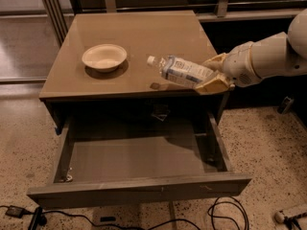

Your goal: Place blue plastic bottle into top drawer

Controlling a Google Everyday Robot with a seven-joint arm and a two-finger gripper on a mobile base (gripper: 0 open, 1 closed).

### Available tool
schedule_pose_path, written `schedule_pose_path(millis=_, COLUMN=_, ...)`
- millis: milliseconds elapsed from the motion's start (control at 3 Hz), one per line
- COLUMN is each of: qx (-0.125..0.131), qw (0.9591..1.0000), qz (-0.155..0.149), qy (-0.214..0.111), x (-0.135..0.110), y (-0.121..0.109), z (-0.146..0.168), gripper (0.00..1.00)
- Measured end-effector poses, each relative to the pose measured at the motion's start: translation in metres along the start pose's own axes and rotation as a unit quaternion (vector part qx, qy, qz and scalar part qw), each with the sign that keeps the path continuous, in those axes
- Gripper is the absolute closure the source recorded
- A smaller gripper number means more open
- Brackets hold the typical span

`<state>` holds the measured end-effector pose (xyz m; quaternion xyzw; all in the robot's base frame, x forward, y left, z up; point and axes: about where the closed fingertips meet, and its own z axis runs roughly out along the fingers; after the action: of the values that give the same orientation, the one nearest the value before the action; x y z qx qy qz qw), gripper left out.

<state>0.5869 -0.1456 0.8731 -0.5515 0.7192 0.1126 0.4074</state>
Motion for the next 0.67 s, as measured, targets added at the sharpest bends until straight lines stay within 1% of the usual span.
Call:
schedule_pose_path(millis=333, qx=0.000, qw=1.0000, qz=0.000, qy=0.000, x=0.000, y=0.000, z=0.000, gripper=1.00)
schedule_pose_path(millis=667, qx=-0.003, qw=0.9998, qz=0.000, qy=-0.020, x=-0.004, y=0.014, z=-0.001, gripper=1.00)
